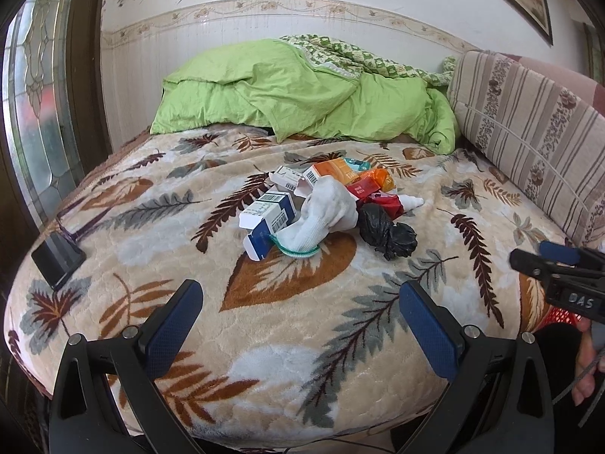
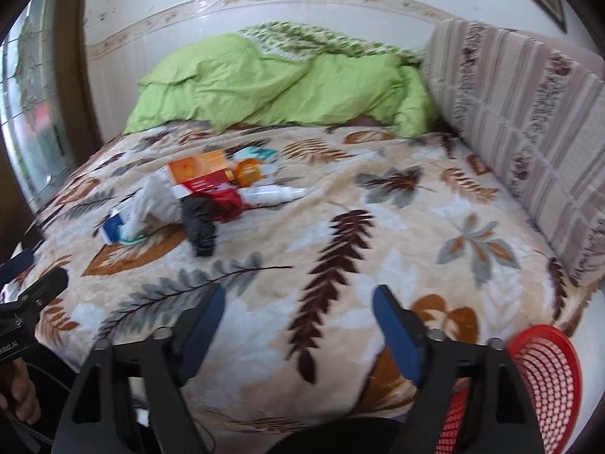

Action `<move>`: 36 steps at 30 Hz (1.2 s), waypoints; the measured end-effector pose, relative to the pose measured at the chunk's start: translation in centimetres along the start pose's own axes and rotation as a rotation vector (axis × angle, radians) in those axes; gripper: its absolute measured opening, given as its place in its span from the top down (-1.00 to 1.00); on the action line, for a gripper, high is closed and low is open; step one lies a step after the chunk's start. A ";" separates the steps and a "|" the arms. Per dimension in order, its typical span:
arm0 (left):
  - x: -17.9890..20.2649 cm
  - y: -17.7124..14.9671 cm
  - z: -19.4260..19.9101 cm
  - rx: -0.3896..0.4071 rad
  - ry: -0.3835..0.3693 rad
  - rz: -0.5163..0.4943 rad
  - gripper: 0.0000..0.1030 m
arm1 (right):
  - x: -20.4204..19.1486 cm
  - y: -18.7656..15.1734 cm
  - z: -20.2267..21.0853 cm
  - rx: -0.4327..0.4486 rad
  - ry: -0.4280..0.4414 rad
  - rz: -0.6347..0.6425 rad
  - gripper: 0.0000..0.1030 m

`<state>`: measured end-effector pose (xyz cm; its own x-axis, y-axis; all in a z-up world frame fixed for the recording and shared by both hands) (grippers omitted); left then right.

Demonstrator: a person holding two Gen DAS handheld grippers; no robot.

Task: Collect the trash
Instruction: 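Grasp the black plastic bag with the right tool while the left tool approaches the white sock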

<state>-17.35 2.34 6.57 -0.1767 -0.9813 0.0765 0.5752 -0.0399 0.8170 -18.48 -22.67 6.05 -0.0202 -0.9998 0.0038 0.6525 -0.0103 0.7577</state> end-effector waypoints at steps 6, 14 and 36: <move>-1.0 0.1 -0.5 -0.025 -0.013 0.033 -0.72 | -3.9 3.1 -4.8 -0.071 0.168 0.046 -0.08; -2.0 0.2 -1.1 -0.050 -0.023 0.062 -0.68 | -7.7 5.3 -12.9 -0.167 0.210 0.075 0.36; 4.1 4.7 -15.3 -0.188 -0.012 -0.132 -0.47 | -0.6 4.1 -10.3 -0.113 0.288 -0.154 0.60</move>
<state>-3.14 -4.72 1.99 -0.2688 -0.9631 -0.0166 0.6851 -0.2033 0.6995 -8.00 -22.30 2.43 0.0791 -0.9503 -0.3011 0.7383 -0.1472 0.6583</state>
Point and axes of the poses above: each gripper's, at about its wrist camera, not at the fingertips, and z roughly against the way its jaws point, x to its right, y to its top, the point moved 3 cm from there along -z, roughly the way its jaws point, and after that the axes turned 3 degrees about z, right-handed, at the moved point
